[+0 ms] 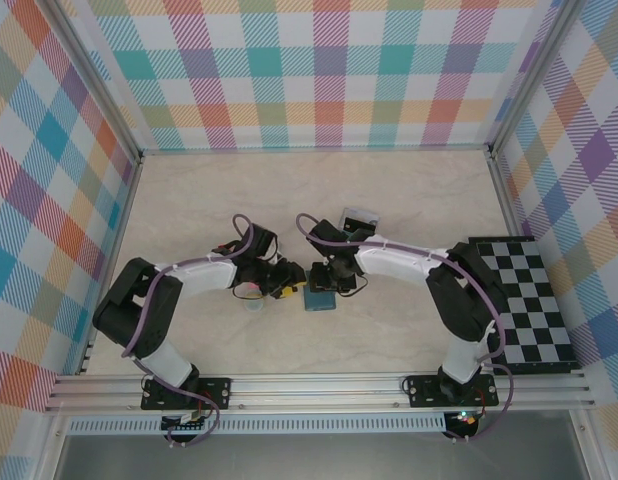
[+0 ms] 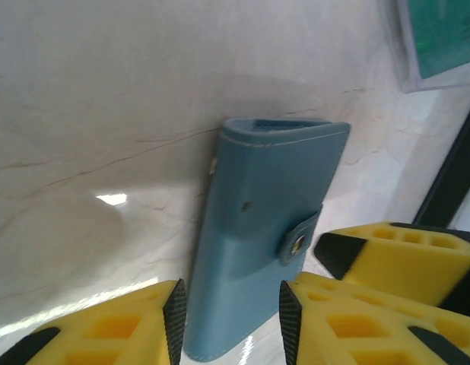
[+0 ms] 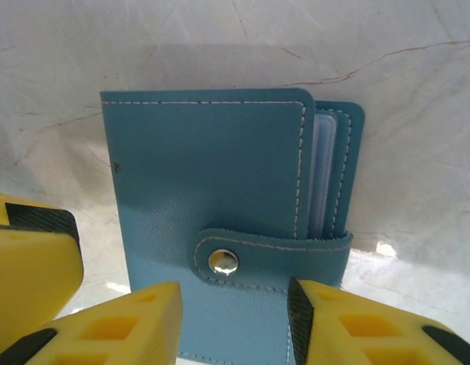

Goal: Take the credit cards out of the card holder

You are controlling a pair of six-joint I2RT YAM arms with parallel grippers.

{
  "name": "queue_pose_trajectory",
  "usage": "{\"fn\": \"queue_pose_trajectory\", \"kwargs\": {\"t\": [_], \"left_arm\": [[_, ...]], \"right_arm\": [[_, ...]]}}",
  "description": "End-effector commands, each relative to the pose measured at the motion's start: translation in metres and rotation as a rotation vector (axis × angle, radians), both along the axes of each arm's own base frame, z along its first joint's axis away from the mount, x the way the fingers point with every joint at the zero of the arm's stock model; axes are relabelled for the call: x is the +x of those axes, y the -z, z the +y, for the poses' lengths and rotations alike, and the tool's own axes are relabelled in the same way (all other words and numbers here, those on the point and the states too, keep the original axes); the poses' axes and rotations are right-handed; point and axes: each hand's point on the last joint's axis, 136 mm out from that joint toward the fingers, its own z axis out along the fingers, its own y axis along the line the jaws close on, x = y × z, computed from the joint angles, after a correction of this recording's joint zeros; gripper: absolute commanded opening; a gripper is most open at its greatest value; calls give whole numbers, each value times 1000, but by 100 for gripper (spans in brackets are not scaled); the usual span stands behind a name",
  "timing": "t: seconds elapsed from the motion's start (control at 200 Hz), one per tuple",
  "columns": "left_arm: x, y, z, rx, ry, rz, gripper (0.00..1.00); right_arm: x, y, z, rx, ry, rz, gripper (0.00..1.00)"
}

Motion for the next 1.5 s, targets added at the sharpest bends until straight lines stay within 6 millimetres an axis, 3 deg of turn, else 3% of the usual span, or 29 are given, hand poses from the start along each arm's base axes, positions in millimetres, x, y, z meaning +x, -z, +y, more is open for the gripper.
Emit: {"fn": "queue_pose_trajectory", "kwargs": {"t": [0.0,0.655,0.925,1.085,1.24,1.495], "left_arm": [[-4,7,-10,-47,25,20,39],[-9,24,-15,-83,71,5,29],[-4,15,-23,-149,73,-14,11],[-2,3,-21,-147,72,-53,0],[-4,-5,-18,-136,80,-76,0],[-2,-12,-20,-144,83,-84,0]], "right_arm": [[0,3,8,21,-14,13,42],[-5,23,-4,65,44,89,41],[1,4,-2,104,40,39,41],[10,-12,-17,41,60,-35,43],[13,-24,-26,-27,46,-83,45],[11,-23,-6,-19,-8,-69,48]]}}
